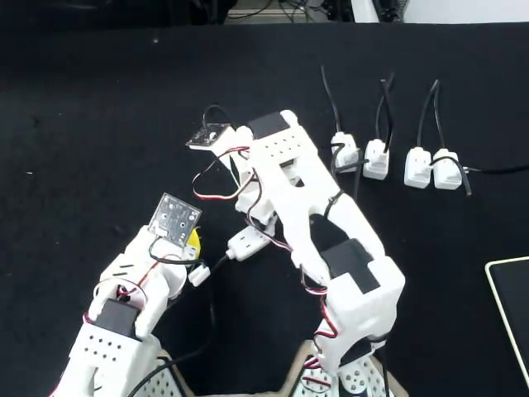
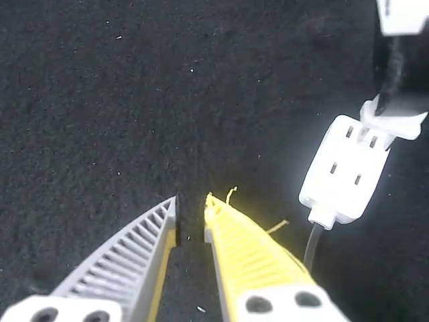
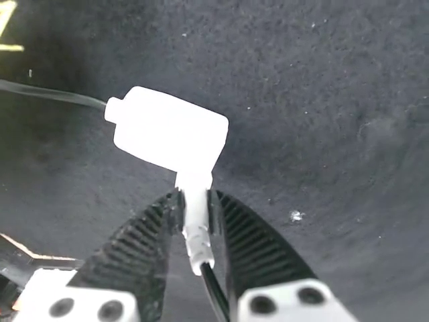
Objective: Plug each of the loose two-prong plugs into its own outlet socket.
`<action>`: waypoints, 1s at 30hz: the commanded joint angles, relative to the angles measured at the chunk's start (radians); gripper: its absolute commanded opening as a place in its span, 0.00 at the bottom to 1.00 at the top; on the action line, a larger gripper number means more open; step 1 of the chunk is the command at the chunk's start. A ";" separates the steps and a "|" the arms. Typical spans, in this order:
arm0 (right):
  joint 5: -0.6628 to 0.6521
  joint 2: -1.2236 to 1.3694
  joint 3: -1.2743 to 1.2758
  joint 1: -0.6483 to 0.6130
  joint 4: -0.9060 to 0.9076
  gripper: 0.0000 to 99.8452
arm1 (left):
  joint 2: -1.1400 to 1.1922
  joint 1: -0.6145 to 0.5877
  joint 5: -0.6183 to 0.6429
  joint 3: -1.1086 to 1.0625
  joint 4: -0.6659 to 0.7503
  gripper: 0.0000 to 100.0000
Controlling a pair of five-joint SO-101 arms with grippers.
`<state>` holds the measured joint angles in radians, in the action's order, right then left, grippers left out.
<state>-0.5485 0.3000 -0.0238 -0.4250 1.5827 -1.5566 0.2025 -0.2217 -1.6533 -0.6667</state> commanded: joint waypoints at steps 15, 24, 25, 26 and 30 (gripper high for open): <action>0.101 -0.027 -0.004 -0.014 -0.017 0.01 | -0.012 -0.012 -0.011 0.041 0.017 0.08; 0.157 -0.027 -0.004 -0.012 -0.021 0.01 | -0.012 -0.012 -0.011 0.041 0.017 0.08; 0.157 -0.027 -0.004 -0.012 -0.021 0.01 | -0.012 -0.012 -0.011 0.041 0.017 0.08; 0.157 -0.027 -0.004 -0.012 -0.021 0.01 | -0.012 -0.012 -0.011 0.041 0.017 0.08; 0.157 -0.027 -0.005 0.008 -0.023 0.01 | -0.012 -0.012 -0.011 0.041 0.017 0.08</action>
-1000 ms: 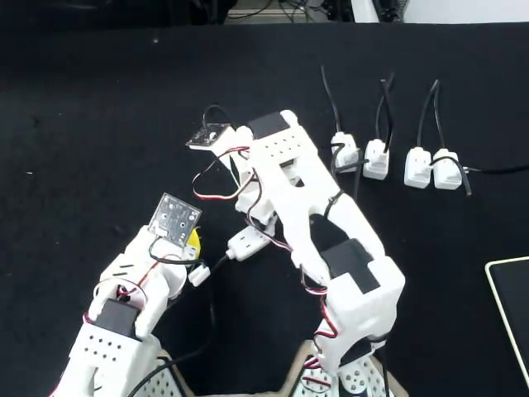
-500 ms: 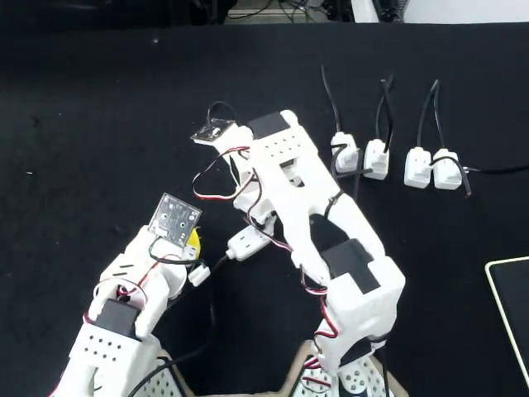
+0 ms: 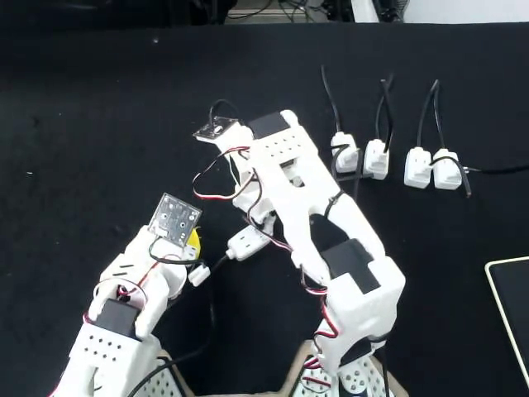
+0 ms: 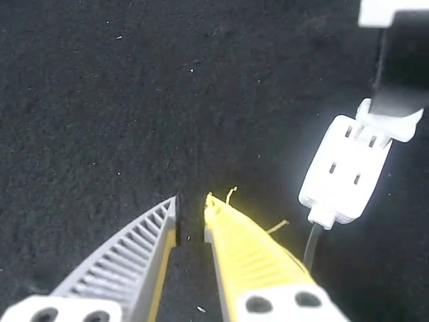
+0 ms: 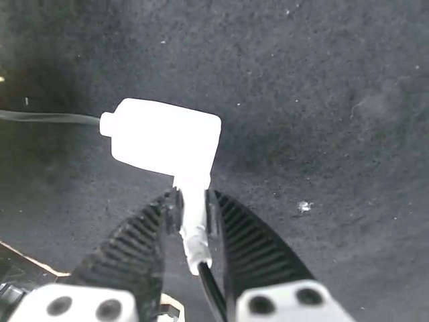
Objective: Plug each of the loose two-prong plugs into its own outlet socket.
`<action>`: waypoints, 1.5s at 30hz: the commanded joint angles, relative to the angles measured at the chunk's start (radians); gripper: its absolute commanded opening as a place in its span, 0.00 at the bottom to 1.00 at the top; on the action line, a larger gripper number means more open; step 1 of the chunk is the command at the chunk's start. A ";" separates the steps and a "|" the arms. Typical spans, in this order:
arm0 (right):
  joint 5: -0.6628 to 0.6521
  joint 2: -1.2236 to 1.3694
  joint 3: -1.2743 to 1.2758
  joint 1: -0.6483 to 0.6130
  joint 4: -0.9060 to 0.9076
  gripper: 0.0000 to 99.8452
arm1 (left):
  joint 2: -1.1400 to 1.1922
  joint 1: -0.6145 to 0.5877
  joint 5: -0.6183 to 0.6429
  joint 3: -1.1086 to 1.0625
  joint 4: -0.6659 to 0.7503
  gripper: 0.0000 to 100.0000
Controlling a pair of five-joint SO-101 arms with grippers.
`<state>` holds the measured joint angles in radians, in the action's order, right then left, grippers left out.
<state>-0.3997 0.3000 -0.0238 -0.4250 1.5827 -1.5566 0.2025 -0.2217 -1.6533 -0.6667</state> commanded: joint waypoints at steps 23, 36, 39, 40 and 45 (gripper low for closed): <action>-0.028 -0.027 -0.004 -0.038 0.038 0.01 | -0.012 -0.012 -0.011 0.041 0.017 0.08; -0.028 -0.007 -0.004 -0.041 -0.021 0.01 | -0.012 -0.012 -0.011 0.042 0.017 0.08; -0.026 0.045 -0.019 -0.043 -0.032 0.01 | -0.012 -0.012 -0.011 0.042 0.017 0.08; -0.026 0.064 -0.033 -0.043 -0.029 0.01 | -0.012 -0.012 -0.011 0.042 0.017 0.08; -0.003 0.131 -0.122 -0.060 0.000 0.01 | -0.012 -0.012 -0.011 0.044 0.017 0.08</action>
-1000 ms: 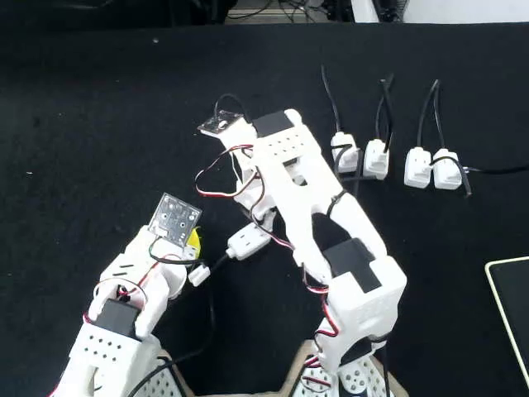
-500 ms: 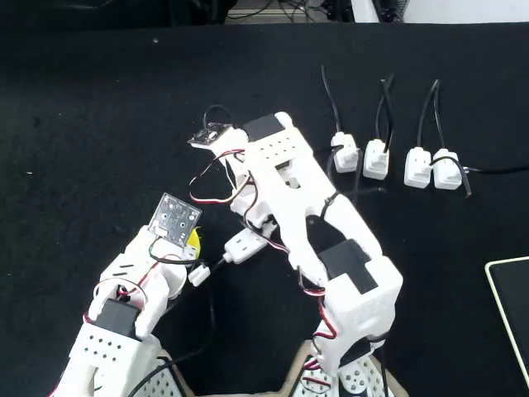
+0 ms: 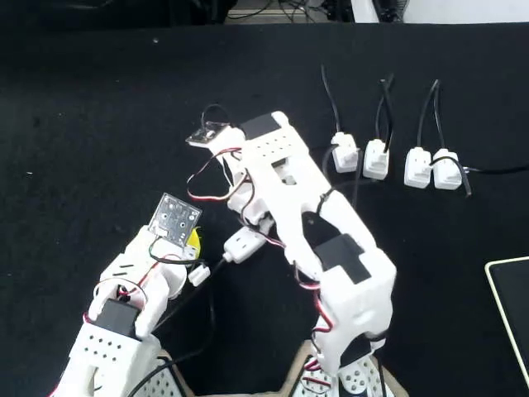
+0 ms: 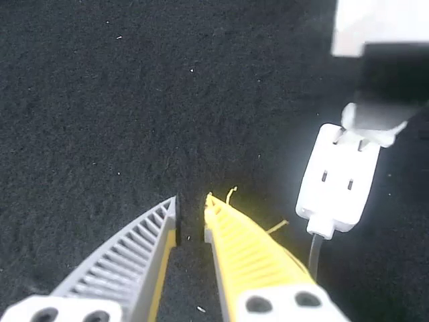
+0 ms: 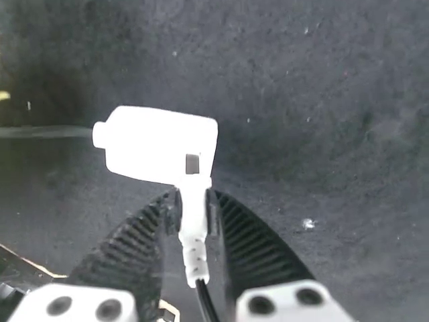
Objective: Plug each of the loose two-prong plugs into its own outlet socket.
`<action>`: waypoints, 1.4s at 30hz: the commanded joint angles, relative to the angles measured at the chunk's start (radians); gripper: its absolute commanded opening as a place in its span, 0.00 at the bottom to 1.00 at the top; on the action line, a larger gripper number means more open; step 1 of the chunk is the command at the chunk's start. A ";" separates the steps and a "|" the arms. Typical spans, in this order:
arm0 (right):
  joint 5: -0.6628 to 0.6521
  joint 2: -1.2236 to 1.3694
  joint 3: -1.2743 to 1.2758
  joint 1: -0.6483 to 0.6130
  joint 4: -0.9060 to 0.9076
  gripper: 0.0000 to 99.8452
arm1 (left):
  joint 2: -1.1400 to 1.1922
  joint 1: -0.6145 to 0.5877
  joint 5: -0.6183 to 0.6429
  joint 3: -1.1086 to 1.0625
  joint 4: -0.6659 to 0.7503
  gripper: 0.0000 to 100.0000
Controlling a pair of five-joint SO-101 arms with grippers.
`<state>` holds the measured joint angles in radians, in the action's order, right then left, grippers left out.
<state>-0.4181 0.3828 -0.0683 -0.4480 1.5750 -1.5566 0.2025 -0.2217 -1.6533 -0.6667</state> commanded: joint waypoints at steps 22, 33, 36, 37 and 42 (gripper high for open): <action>0.020 0.168 -0.062 -0.115 -0.054 0.01 | -0.012 -0.022 -0.011 0.047 0.015 0.08; 0.014 0.091 0.120 -0.135 -0.219 0.01 | -0.014 -0.136 0.040 0.071 0.017 0.08; 0.012 0.085 0.160 -0.140 -0.258 0.01 | -0.014 -0.136 0.046 0.073 0.017 0.08; 0.012 0.085 0.160 -0.137 -0.259 0.01 | -0.014 -0.136 0.046 0.073 0.017 0.08; 0.011 0.091 0.163 -0.138 -0.261 0.01 | -0.014 -0.136 0.046 0.073 0.017 0.08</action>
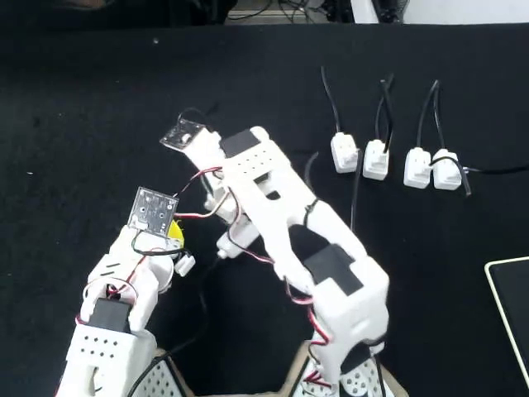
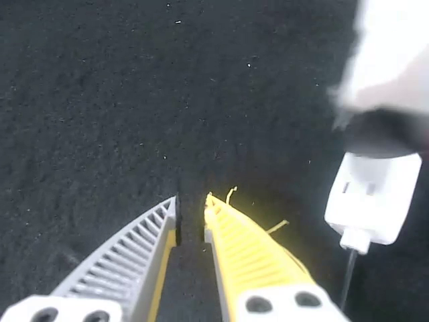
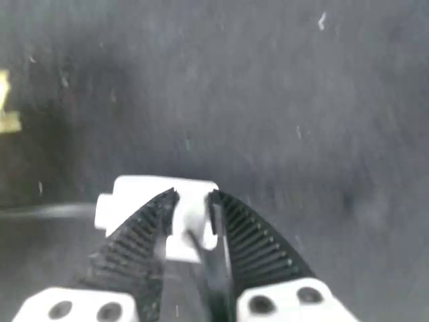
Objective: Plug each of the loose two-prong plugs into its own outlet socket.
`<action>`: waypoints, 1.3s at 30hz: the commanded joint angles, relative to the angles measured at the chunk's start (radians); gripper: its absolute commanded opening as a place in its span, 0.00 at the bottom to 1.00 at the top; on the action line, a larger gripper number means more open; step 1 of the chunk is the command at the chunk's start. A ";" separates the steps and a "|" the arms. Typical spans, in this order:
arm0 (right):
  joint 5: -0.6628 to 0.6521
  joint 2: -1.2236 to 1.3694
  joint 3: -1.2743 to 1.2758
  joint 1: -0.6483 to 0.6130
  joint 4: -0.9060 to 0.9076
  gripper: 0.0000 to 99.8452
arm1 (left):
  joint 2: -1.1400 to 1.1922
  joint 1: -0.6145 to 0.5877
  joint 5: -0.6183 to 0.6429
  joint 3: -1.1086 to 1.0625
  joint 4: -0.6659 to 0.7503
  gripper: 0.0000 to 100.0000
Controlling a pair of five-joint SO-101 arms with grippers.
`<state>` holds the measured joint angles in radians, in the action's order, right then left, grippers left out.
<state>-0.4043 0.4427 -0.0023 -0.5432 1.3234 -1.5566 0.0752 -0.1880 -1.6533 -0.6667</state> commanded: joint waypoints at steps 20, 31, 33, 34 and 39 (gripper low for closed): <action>0.043 -0.584 0.536 0.025 -0.075 0.01 | -0.014 0.002 0.012 0.067 0.018 0.08; 0.055 -1.081 1.026 0.100 -0.402 0.01 | -0.014 0.090 0.006 0.050 0.015 0.08; 0.055 -1.185 1.089 0.101 -0.404 0.01 | -0.014 0.091 0.005 0.051 0.017 0.08; 0.055 -1.237 1.124 0.098 -0.419 0.01 | -0.014 0.093 0.005 0.051 0.018 0.08; 0.055 -1.432 1.308 0.044 -0.503 0.01 | -0.014 0.093 0.005 0.048 0.023 0.08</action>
<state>-0.3552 -0.8370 1.2083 -0.4618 0.8769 -1.5597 0.1596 -0.1849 -1.6456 -0.6667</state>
